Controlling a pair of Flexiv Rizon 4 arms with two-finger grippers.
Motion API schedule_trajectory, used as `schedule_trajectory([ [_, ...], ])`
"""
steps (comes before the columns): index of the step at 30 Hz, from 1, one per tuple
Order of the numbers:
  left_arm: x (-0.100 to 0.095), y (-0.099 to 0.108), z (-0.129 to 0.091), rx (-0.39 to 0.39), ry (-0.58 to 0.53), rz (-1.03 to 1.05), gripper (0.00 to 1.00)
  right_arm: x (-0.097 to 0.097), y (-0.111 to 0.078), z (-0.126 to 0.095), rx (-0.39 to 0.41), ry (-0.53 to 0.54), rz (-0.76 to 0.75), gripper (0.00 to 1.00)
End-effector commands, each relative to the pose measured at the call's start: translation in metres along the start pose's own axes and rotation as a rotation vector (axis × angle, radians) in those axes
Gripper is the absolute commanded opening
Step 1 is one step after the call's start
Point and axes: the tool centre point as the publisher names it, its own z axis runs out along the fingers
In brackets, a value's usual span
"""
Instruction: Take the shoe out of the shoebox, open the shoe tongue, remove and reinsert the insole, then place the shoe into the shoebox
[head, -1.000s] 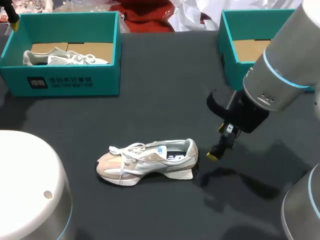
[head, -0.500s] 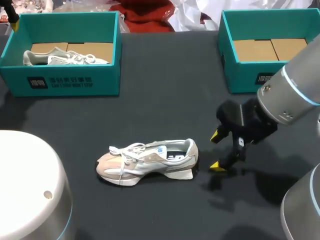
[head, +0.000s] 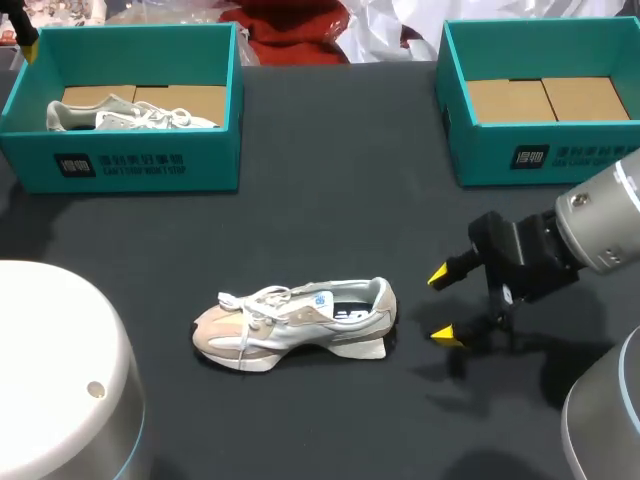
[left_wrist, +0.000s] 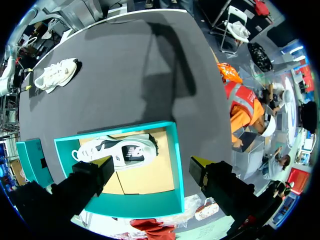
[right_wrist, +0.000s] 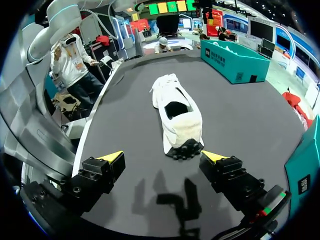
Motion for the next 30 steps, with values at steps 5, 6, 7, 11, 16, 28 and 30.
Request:
schedule_trajectory([
  [5,0.0,0.0,0.0,0.0,0.002,0.002,1.0,-0.001,-0.019,0.006,-0.29,-0.021,-0.052,1.0],
  [6,0.0,0.0,0.0,0.0,0.002,0.002,1.0,-0.002,-0.02,0.006,-0.297,-0.019,-0.061,1.0],
  [7,0.0,0.0,0.0,0.0,0.002,0.002,1.0,-0.003,-0.022,0.007,-0.3,-0.02,-0.06,1.0],
  [11,0.0,0.0,0.0,0.0,0.002,0.002,1.0,-0.009,-0.026,0.011,-0.301,-0.032,-0.04,1.0],
  [16,0.0,0.0,0.0,0.0,0.002,0.002,1.0,-0.009,-0.026,0.011,-0.301,-0.032,-0.04,1.0],
  [28,0.0,0.0,0.0,0.0,0.002,0.002,1.0,-0.02,-0.029,0.006,-0.295,-0.036,-0.058,1.0],
  [30,0.0,0.0,0.0,0.0,0.002,0.002,1.0,-0.026,-0.034,0.006,-0.297,-0.038,-0.051,1.0],
])
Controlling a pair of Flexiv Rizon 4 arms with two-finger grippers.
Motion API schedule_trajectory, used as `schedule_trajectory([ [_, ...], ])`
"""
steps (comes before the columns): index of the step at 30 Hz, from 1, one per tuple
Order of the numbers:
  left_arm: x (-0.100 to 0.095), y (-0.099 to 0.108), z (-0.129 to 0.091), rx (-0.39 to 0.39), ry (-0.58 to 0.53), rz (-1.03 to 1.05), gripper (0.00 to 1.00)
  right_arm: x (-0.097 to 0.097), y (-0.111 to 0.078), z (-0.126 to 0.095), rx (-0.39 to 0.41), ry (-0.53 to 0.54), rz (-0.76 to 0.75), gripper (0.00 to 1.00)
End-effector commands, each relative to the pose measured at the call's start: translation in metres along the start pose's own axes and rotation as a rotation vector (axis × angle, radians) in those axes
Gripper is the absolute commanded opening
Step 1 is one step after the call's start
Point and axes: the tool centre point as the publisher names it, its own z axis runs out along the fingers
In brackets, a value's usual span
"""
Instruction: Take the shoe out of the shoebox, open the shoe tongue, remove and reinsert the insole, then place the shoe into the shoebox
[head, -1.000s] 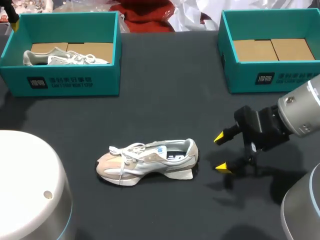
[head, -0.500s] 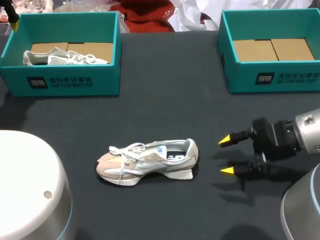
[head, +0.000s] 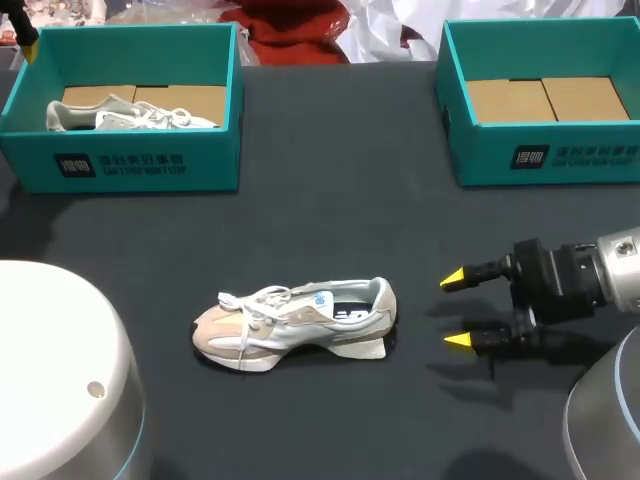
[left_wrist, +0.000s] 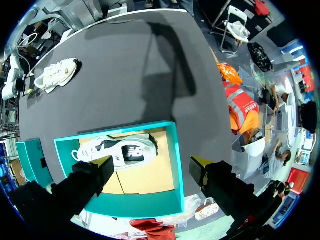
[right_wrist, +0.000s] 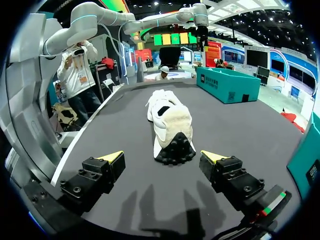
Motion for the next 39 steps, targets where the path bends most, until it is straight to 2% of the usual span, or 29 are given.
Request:
schedule_trajectory([
  [1,0.0,0.0,0.0,0.0,0.002,0.001,1.0,-0.009,-0.008,-0.002,0.0,0.004,0.011,1.0],
  [5,0.0,0.0,0.0,0.0,0.002,0.001,1.0,-0.013,-0.014,-0.002,-0.004,0.002,0.019,1.0],
  [18,0.0,0.0,0.0,0.0,0.002,0.001,1.0,-0.012,-0.013,-0.011,-0.004,-0.024,-0.014,1.0],
  [27,0.0,0.0,0.0,0.0,0.002,0.001,1.0,-0.013,-0.021,-0.014,-0.016,-0.032,-0.005,1.0],
  [39,0.0,0.0,0.0,0.0,0.002,0.001,1.0,-0.015,-0.02,-0.015,-0.017,-0.035,-0.011,1.0],
])
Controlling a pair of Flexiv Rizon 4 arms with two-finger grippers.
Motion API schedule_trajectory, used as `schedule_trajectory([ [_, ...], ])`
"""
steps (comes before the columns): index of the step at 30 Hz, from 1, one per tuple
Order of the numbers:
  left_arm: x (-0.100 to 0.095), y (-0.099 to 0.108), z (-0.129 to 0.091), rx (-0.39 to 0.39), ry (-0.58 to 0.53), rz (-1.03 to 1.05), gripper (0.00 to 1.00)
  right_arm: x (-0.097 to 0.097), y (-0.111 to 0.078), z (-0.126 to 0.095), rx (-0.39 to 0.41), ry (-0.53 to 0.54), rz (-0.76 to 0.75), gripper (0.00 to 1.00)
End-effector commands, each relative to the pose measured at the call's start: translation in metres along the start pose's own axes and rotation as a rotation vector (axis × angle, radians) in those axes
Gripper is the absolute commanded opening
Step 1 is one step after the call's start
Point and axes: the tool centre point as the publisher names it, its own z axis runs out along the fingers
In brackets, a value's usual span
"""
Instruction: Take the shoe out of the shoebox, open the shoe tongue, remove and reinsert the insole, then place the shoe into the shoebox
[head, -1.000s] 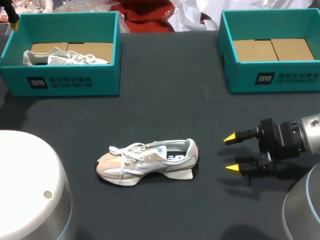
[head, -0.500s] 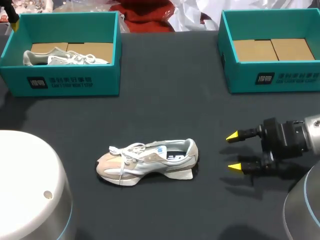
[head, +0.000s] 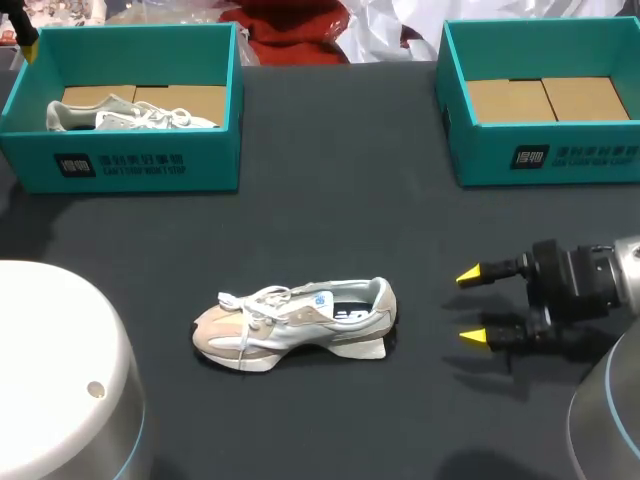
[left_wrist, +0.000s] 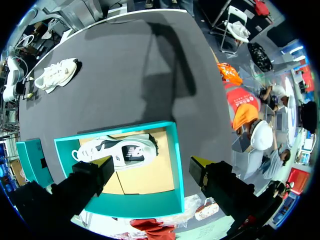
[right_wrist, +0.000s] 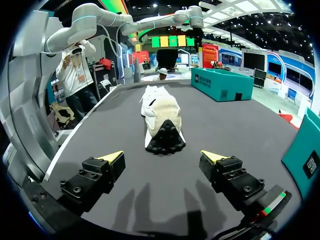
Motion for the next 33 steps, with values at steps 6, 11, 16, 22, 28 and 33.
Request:
schedule_trajectory([
  [6,0.0,0.0,0.0,0.0,0.002,0.001,1.0,-0.002,0.0,0.0,-0.008,-0.007,0.005,1.0],
  [11,0.0,0.0,0.0,0.0,0.002,0.001,1.0,-0.003,0.001,0.0,-0.024,-0.01,-0.001,1.0],
  [16,0.0,0.0,0.0,0.0,0.002,0.001,1.0,-0.003,0.004,0.005,-0.03,-0.004,-0.004,1.0],
  [22,0.0,0.0,0.0,0.0,0.002,0.001,1.0,-0.003,0.003,0.012,-0.031,0.008,0.004,1.0],
  [28,0.0,0.0,0.0,0.0,0.002,0.001,1.0,-0.002,0.006,0.017,-0.037,0.009,0.002,1.0],
  [33,0.0,0.0,0.0,0.0,0.002,0.001,1.0,-0.002,0.006,0.022,-0.04,0.013,0.004,1.0],
])
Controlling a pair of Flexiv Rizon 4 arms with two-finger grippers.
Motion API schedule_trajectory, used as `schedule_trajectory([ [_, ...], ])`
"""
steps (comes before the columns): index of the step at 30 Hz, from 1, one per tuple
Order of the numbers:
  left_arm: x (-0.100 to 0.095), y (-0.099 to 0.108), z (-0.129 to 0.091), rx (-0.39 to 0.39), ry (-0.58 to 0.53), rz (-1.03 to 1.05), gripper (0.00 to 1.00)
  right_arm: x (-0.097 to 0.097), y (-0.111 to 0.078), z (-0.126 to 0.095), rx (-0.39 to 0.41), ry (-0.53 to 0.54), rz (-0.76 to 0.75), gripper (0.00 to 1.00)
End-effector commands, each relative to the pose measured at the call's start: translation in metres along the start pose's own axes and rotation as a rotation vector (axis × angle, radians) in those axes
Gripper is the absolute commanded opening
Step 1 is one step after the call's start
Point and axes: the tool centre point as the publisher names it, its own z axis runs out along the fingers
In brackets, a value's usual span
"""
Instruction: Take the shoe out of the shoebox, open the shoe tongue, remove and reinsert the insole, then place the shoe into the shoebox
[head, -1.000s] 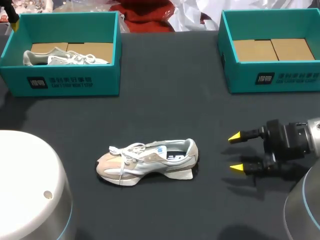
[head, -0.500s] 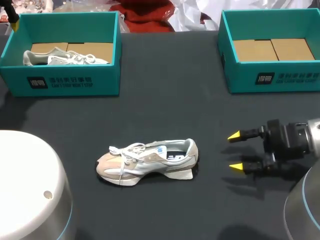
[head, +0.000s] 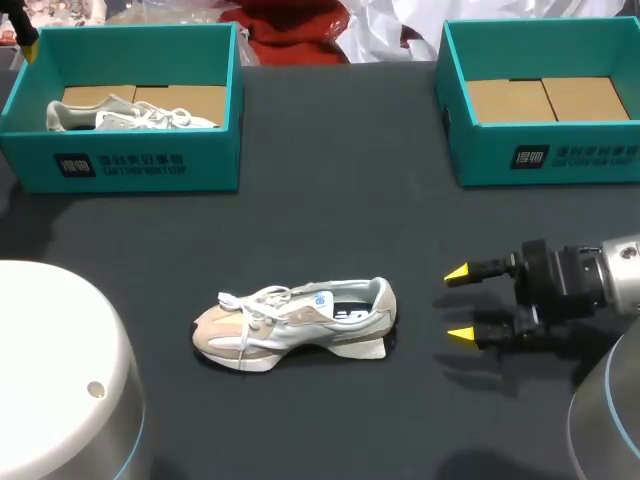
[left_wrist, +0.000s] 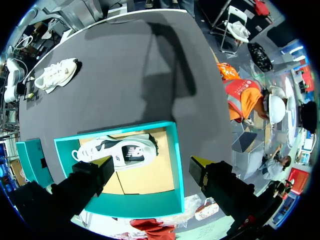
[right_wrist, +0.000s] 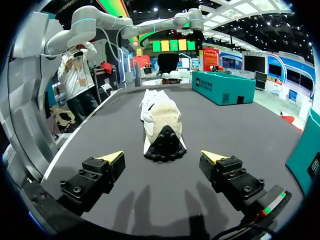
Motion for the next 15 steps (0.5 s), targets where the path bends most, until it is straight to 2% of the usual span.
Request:
schedule_trajectory([
  [1,0.0,0.0,0.0,0.0,0.002,0.001,1.0,0.0,0.0,0.007,0.002,0.0,0.001,1.0],
  [15,0.0,0.0,0.0,0.0,0.002,0.001,1.0,0.004,0.006,0.032,-0.007,0.023,-0.004,1.0],
])
